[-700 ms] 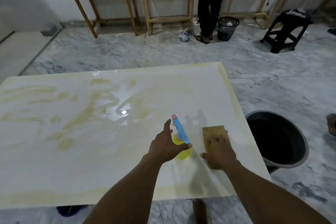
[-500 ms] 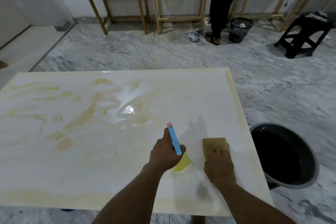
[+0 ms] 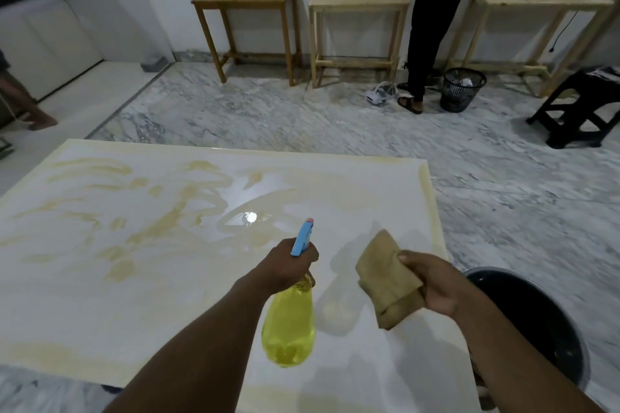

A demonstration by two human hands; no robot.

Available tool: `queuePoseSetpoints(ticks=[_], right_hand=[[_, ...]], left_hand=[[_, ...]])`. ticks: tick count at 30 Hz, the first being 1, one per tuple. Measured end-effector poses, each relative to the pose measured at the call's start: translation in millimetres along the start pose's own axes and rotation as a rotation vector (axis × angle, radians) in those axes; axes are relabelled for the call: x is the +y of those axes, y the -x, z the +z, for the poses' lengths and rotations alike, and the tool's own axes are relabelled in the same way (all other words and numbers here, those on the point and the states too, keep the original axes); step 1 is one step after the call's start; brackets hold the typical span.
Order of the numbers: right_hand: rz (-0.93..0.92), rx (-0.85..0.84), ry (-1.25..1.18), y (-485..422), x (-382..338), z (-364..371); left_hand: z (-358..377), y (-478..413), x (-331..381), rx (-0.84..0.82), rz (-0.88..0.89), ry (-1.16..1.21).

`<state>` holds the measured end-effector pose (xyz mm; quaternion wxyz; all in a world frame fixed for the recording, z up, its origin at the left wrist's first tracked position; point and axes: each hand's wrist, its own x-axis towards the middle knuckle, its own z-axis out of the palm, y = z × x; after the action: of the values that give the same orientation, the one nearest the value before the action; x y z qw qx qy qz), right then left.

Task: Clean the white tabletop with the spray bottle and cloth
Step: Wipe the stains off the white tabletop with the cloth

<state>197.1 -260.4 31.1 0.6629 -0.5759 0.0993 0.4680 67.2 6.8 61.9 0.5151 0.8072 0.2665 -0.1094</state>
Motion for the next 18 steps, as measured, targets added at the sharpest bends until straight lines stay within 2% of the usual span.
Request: queuePoseSetpoints(ticks=[4, 6, 12, 18], right_hand=[[-0.213, -0.176, -0.401, 39, -28, 20], [-0.246, -0.253, -0.529, 41, -20, 41], [-0.237, -0.347, -0.609, 43, 11, 113], [-0.245, -0.351, -0.562, 64, 33, 129]], left_hand=[[-12, 19, 17, -0.054, 0.032, 0.016], [-15, 32, 25, -0.05, 0.061, -0.013], [-24, 85, 21, -0.047, 0.152, -0.139], [-39, 131, -4, -0.068, 0.156, -0.18]])
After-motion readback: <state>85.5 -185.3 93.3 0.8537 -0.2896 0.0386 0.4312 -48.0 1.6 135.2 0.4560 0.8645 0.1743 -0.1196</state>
